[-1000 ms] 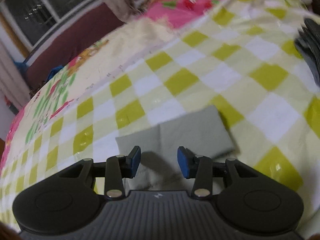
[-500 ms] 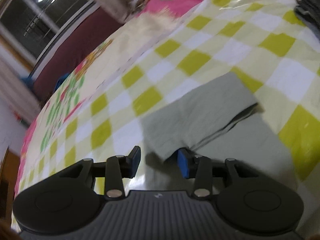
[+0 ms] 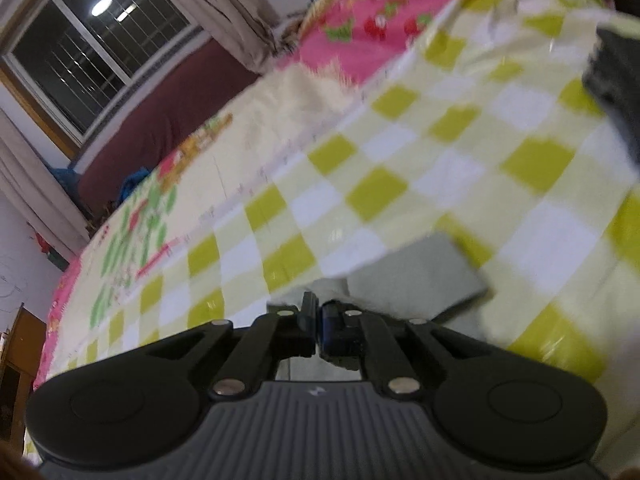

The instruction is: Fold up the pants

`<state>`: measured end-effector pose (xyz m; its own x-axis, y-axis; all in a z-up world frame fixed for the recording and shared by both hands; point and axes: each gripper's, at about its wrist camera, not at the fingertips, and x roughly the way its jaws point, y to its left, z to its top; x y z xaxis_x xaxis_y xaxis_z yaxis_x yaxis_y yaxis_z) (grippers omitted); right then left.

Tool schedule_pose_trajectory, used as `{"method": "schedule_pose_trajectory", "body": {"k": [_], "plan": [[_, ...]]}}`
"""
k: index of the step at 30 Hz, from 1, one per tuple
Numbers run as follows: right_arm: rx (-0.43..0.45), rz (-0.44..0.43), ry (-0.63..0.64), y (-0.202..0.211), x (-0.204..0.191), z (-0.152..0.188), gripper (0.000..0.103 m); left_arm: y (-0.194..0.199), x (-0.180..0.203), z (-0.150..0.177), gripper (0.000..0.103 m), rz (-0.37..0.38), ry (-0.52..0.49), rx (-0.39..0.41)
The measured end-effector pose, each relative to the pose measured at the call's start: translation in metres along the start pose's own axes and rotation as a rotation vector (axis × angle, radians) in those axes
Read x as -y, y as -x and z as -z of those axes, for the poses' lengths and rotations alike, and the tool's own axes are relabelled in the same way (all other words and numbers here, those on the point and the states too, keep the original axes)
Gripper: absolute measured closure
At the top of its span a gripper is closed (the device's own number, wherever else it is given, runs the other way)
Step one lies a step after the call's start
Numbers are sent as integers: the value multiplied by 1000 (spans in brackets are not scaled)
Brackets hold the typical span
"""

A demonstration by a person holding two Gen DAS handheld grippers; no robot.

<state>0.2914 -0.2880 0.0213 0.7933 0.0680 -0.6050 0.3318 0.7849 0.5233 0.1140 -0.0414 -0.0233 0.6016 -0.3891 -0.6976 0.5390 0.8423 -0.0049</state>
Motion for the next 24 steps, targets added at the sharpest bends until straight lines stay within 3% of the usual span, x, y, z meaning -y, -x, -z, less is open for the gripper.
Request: {"method": "schedule_pose_trajectory", "body": {"k": [7,12,24], "plan": [[90,-22,6,66,32,-39,100,1,20,-10,57,-36,-61,-15],[130,-23,-2,109,66,-54,100,3,34,-17,71,-42,-90,-27],[174,-45,-32,189,144,-73,100,42,65,-35,77,-57,-216,47]]}}
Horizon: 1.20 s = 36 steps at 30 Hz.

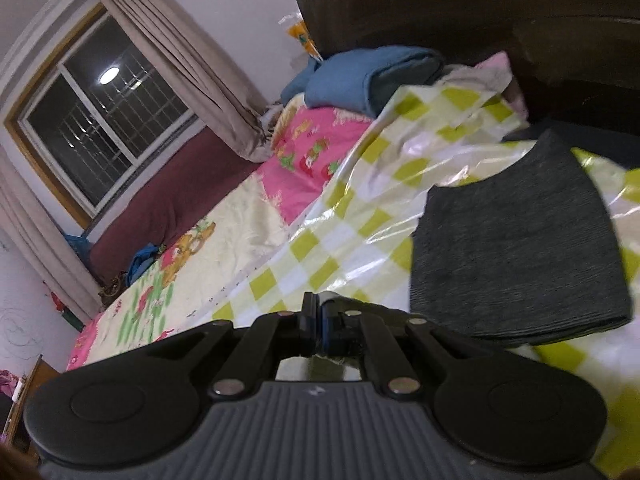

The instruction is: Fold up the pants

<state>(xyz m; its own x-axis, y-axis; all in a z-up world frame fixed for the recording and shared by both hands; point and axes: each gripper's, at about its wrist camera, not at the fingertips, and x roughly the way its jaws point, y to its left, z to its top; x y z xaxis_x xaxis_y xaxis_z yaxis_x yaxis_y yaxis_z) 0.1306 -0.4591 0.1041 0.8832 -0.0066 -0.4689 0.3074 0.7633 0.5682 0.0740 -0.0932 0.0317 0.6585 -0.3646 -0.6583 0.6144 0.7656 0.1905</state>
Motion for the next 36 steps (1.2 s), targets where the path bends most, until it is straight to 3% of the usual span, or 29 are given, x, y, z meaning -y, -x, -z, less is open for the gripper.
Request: {"method": "schedule_pose_trajectory", "body": {"k": [4,7,11,18,20,22,24,26,27,28,32,36], "plan": [[-25,16,-13,27,35,11,100,8,14,9,77,28,-42,1],[-95,105,6,23,60,34,100,-1,28,24,77,43,-91,-51],[-157,146,-94,14,94,58,100,-7,44,37,77,63,-145,-91],[-208,85,-187,6,106,64,93,-7,53,31,76,38,-190,-44],[-222,69,-176,7,103,67,89,-10,53,28,76,29,-202,-35],[-236,93,-105,5,96,69,68,-12,54,26,75,33,-215,-33],[-260,101,-41,1,91,71,62,-15,56,26,74,47,-231,-37],[-250,113,-39,1,93,71,70,-18,59,28,72,50,-246,-44],[-244,110,-45,1,94,68,92,-21,60,28,72,50,-252,-47],[-237,108,-57,-1,94,65,98,-23,61,29,72,50,-255,-53],[-193,105,15,-6,76,37,99,-29,55,22,72,50,-259,-70],[-91,-39,158,17,28,-1,99,-14,37,7,73,39,-226,-42]]}}
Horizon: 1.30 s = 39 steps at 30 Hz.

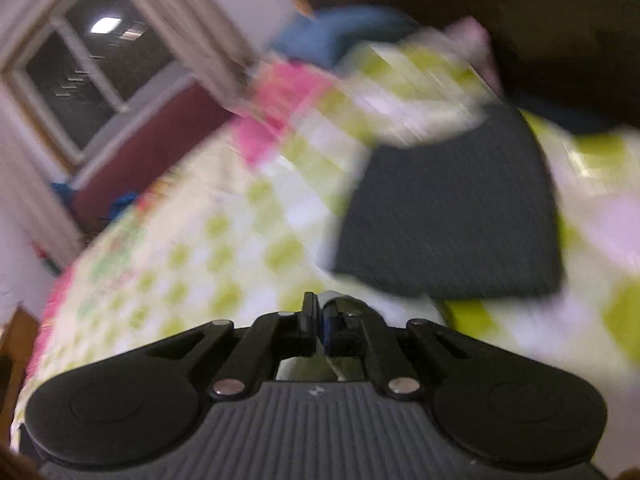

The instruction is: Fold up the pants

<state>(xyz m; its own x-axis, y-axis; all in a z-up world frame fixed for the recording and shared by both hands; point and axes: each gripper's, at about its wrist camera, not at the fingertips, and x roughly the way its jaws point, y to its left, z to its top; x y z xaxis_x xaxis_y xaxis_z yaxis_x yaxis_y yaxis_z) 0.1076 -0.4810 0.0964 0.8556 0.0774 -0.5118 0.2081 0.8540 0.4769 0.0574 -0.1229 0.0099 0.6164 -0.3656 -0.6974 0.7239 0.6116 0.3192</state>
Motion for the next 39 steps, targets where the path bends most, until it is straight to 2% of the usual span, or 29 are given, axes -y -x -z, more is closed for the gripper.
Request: {"method": "schedule_pose_trajectory", "body": {"k": [3,5,6,7,8,9,11,13,16,19,22,25,30,32,33,34,37,39], "plan": [[49,-53,120,33,-13,-4,98,14,-7,0,73,11,16,22],[27,-59,154,44,-3,8,94,15,-6,5,73,22,21,16],[-6,-26,164,44,9,18,84,14,-4,8,73,36,23,6],[-38,43,146,41,24,30,58,12,0,12,73,49,16,-7],[-62,108,120,37,37,40,50,10,5,16,73,56,3,-22],[-89,169,80,34,52,51,50,9,9,19,73,58,-12,-35],[-112,194,-28,38,72,66,52,8,18,26,73,60,-45,-50],[-105,143,-124,49,79,80,52,9,22,29,73,67,-58,-55],[-77,76,-158,56,66,90,52,7,22,27,73,63,-57,-60],[-95,23,-220,43,59,88,52,7,20,23,73,53,-45,-48],[-152,24,-309,20,60,89,52,9,18,21,73,53,-28,-29],[-201,81,-389,-1,64,95,52,8,15,22,73,59,-19,-26],[-187,146,-437,-17,71,91,57,6,13,26,73,73,-2,-23],[-167,161,-425,-21,72,86,69,5,12,26,73,73,2,-17],[-159,160,-421,-23,73,84,94,4,11,25,73,73,7,-14],[-157,155,-425,-24,73,83,100,3,11,24,73,72,10,-11],[-127,91,-409,-24,64,73,100,2,9,18,73,67,9,4],[-70,23,-384,-12,52,60,100,7,7,14,73,48,-2,20]]}}
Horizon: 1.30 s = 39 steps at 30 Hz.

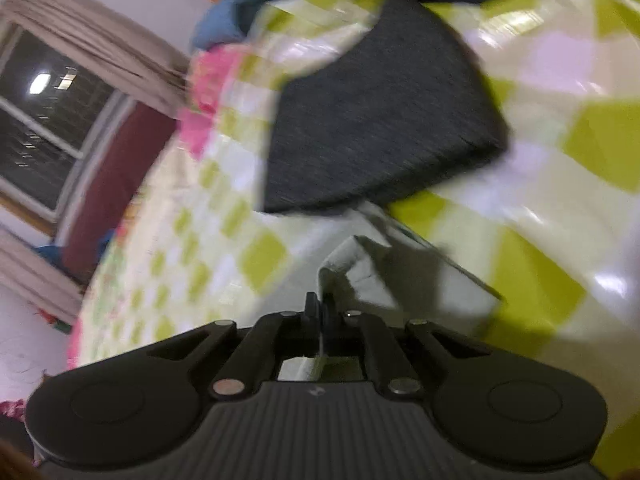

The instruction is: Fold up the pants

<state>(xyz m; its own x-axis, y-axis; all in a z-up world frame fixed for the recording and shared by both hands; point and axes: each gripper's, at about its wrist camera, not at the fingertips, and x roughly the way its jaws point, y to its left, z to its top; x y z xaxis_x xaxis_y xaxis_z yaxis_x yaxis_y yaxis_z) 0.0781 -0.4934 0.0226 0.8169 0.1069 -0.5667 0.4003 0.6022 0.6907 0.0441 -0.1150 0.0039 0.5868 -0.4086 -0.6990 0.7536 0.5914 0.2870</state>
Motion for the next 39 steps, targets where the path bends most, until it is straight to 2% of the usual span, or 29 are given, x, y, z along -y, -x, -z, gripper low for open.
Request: {"method": "schedule_pose_trajectory", "body": {"k": [4,6,8,10,12,13,16,20,25,30,32,35,39], "plan": [[163,-235,65,59,-27,-2,100,14,-10,-6,73,-17,19,36],[233,-304,127,84,-27,7,100,15,-12,-7,72,-16,27,42],[194,-228,152,77,-18,15,100,11,-9,-5,72,-9,24,28],[48,-75,89,43,11,21,100,3,-3,0,72,4,15,-4],[-17,46,36,19,38,26,100,0,4,3,72,9,-2,-23],[-27,80,13,15,47,28,100,-1,7,5,72,11,-11,-29],[-29,90,-51,16,62,31,100,-2,11,10,72,35,-21,-44],[-2,80,5,24,50,25,100,-5,13,9,72,34,-25,-45],[-41,184,77,16,51,33,100,-8,14,15,72,36,-31,-60],[76,133,77,38,44,37,100,-4,9,21,72,37,-12,-59],[68,177,85,37,45,38,100,-3,7,23,72,33,-1,-58],[5,257,114,22,53,41,100,-3,4,28,71,27,28,-61],[51,288,132,39,40,38,96,9,-8,39,71,13,75,-56]]}}
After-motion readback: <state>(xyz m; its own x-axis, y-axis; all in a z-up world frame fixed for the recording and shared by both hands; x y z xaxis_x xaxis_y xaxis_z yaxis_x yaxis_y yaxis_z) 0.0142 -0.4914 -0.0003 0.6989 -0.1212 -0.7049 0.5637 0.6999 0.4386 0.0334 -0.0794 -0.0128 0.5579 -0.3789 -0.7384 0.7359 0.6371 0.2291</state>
